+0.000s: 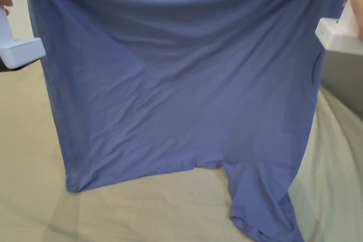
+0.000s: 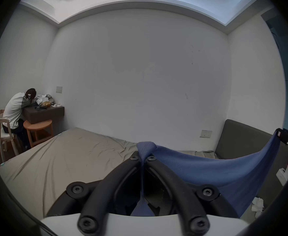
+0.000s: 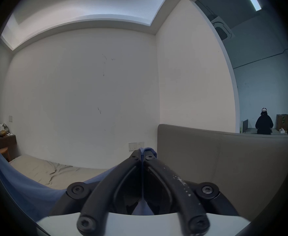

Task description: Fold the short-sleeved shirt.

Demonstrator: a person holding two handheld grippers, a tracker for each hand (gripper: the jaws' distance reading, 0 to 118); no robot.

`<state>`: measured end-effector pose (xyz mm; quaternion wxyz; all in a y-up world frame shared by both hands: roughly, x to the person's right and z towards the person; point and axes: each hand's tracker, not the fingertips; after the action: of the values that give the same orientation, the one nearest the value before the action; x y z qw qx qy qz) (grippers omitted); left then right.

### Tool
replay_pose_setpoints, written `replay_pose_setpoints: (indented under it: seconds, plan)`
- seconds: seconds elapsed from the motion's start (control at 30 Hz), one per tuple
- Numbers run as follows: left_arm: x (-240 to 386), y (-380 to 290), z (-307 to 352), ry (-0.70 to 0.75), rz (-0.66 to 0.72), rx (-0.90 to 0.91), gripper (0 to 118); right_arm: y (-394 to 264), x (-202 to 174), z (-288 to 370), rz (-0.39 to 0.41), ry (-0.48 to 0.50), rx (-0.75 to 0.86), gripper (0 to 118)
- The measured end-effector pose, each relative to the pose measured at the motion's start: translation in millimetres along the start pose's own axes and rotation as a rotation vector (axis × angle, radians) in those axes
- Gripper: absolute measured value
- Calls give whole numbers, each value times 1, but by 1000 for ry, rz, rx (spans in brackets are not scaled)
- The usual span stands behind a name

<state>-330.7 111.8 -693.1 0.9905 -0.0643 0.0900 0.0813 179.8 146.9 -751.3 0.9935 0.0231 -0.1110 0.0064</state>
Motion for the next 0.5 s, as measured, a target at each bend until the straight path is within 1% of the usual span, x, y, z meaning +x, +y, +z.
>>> replay_pose_setpoints:
  seconds: [0.03,0.07,0.1,0.13,0.17,0.2,0.23,0.27,0.3,0.33,0.37,0.4,0.43,0.47,0.5]
  plan:
    - [0,-1,1,-17,-24,19,1,1,1,0,-15,17,13,1]
    - [-4,-4,-15,-19,-46,9,1,1,0,1,-1,12,8,1]
    - [-4,-7,-16,-16,-75,0,1,-6,-4,-13,-5,18,9,1]
    - [-5,-11,-16,-13,-86,-13,1,-10,-2,-12,-11,28,-5,1]
    - [-10,-18,-16,-24,-71,-14,1,-17,2,-9,-62,68,-23,1]
    - [-12,-23,-18,-27,-59,-39,1,-23,4,-7,-54,81,-49,1]
    - [-17,-31,-17,-40,-12,-55,1,-34,7,-7,-58,102,-69,1]
    - [-23,-38,-15,-63,-4,-76,1,-43,9,-3,43,110,-84,1]
    - [-26,-44,-12,-65,1,-79,1,-52,11,3,47,87,-88,1]
    - [-26,-50,-8,-65,12,-94,1,-61,18,8,24,150,-110,1]
    - [-32,-58,-3,-79,41,-108,1,-70,22,26,-16,157,-128,1]
    - [-36,-65,2,-92,50,-110,1,-78,27,32,-25,171,-139,1]
    - [-40,-72,9,-90,41,-133,1,-86,33,40,3,165,-178,1]
    - [-39,-80,21,-81,34,-130,1,-94,41,44,-17,177,-183,1]
    - [-42,-82,28,-80,23,-156,1,-98,48,44,-4,185,-220,1]
